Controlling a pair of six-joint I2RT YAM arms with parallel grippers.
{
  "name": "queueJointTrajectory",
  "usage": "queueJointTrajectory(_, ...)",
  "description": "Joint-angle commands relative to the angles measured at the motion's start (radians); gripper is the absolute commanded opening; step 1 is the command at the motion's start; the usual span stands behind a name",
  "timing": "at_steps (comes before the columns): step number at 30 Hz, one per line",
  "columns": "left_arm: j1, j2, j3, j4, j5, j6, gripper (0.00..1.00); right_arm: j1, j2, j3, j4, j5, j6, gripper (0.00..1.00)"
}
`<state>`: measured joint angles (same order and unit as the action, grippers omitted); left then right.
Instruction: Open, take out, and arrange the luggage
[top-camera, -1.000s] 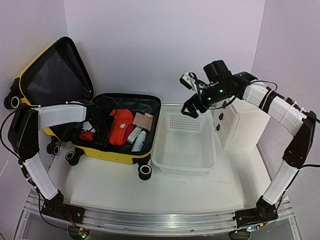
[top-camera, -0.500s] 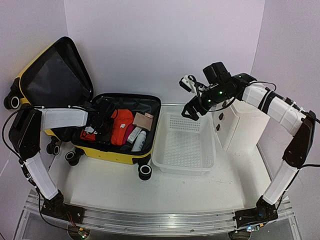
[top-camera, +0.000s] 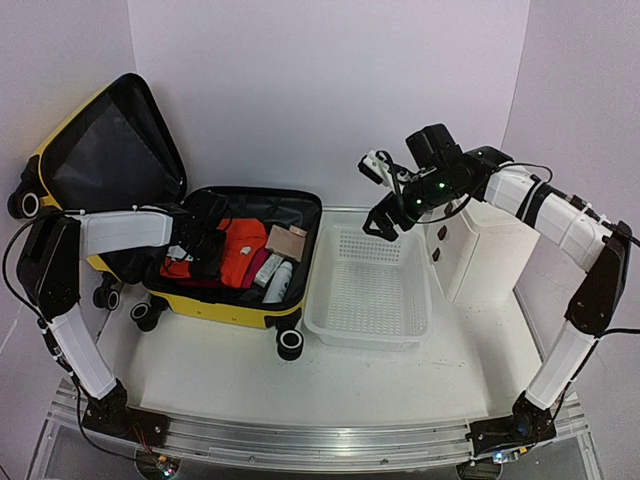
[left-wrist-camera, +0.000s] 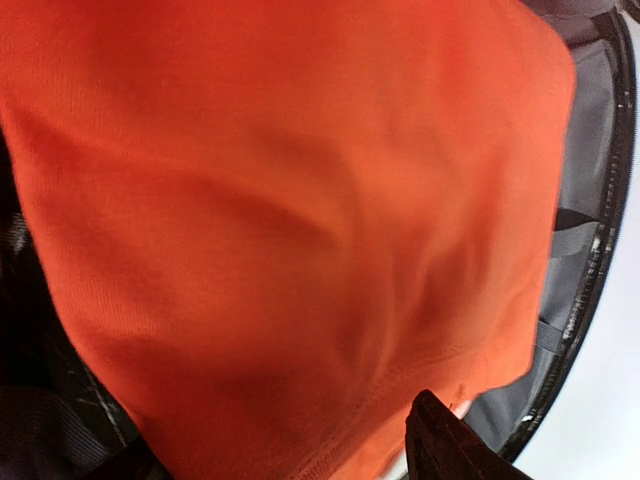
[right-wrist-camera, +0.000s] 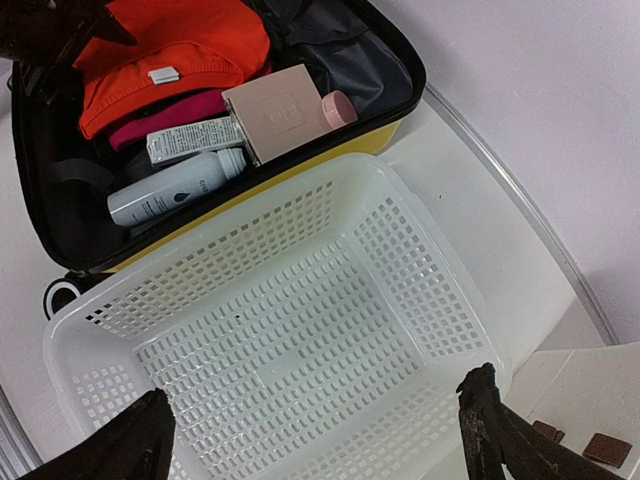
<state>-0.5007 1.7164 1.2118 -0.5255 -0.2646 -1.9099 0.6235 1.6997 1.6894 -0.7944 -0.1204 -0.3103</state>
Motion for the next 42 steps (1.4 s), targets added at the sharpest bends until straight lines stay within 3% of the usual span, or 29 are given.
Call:
queueJointTrajectory(1, 0.018, -0.012, 0.096, -0.006, 0.009, 0.008, 0.68, 0.001, -0.003, 0.036, 0.023, -0.026, -0.005, 0.98)
queueJointTrajectory(18, 0.051, 0.011, 0.193, -0.165, 0.133, 0.000, 0.76, 0.001, 0.005, 0.055, 0.022, -0.028, -0.010, 0.98)
queueJointTrajectory(28, 0.061, -0.005, 0.207, -0.199, 0.135, 0.005, 0.81, 0.001, 0.006, 0.057, 0.021, -0.026, -0.012, 0.98)
queueJointTrajectory(42, 0.065, 0.007, 0.212, -0.202, 0.119, -0.003, 0.74, 0.001, 0.005, 0.059, 0.022, -0.028, -0.013, 0.98)
